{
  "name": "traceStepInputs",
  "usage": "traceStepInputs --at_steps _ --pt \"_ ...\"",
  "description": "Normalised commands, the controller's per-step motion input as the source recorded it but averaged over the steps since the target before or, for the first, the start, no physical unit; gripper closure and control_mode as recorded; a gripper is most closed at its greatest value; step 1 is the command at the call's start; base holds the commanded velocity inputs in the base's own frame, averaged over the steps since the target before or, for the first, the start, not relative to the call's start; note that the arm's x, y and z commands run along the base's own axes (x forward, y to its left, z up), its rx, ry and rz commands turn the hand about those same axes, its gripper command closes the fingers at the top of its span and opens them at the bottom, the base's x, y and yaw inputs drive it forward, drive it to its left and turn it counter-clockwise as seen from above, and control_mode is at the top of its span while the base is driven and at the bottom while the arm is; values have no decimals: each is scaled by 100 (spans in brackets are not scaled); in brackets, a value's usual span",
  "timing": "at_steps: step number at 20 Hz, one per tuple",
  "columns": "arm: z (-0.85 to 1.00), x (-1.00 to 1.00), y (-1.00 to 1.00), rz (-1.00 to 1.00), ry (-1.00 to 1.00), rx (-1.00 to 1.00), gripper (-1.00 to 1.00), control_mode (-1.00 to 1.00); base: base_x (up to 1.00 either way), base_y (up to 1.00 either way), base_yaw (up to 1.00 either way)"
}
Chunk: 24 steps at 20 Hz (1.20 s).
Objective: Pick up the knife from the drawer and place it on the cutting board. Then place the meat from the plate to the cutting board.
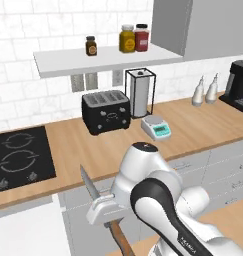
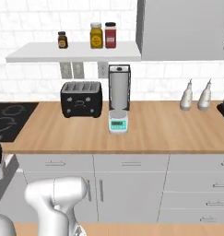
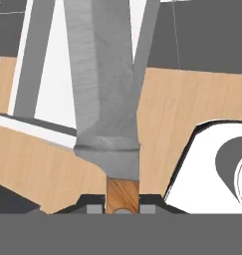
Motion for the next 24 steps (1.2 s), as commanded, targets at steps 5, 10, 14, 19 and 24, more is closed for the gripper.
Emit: traceStepInputs --at_steps 5,10,14,19,24 --pt "0 0 0 0 0 0 100 100 -21 -33 -39" --pt "0 0 0 0 0 0 100 100 -19 -15 -34" --pt "0 0 0 0 0 0 100 100 -91 27 -7" --pt "0 0 0 0 0 0 100 100 -100 26 4" --pt "0 0 0 0 0 0 100 100 -84 70 19"
